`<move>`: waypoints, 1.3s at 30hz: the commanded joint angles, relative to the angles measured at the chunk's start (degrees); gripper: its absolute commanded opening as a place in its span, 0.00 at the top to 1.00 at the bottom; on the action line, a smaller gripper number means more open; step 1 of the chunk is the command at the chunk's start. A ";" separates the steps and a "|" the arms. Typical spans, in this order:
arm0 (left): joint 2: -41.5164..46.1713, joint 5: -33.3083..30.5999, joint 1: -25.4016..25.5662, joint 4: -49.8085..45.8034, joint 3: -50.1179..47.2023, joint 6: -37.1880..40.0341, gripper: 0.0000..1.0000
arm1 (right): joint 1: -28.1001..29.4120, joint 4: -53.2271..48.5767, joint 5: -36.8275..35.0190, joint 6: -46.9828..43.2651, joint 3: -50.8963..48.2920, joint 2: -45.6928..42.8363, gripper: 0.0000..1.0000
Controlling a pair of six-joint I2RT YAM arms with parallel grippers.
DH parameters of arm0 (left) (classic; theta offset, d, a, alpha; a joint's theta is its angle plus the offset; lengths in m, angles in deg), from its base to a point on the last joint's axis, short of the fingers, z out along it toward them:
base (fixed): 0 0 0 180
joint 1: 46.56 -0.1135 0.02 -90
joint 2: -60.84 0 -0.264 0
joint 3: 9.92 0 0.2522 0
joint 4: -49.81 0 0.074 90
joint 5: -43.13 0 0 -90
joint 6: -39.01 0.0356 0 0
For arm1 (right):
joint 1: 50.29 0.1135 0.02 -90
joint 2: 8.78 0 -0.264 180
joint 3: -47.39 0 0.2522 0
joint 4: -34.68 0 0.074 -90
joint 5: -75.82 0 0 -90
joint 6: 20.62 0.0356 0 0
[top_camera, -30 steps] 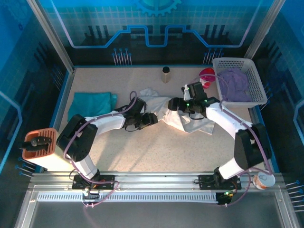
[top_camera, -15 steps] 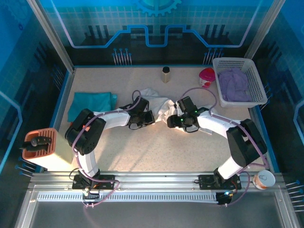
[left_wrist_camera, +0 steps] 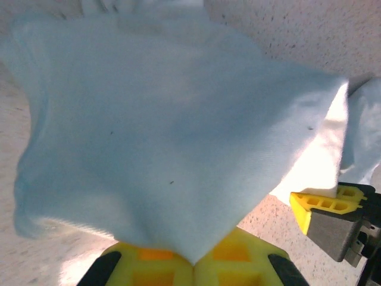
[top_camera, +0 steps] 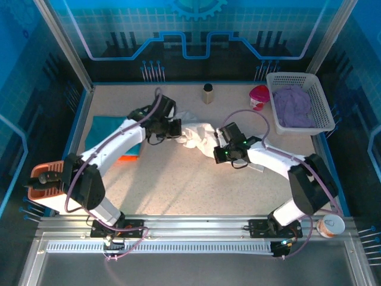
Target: Fold and stack the t-shirts
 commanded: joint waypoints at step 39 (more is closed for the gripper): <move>-13.48 13.76 -2.96 26.31 -16.90 -7.78 0.44 | -11.10 -3.18 6.61 3.19 -5.12 -8.86 0.32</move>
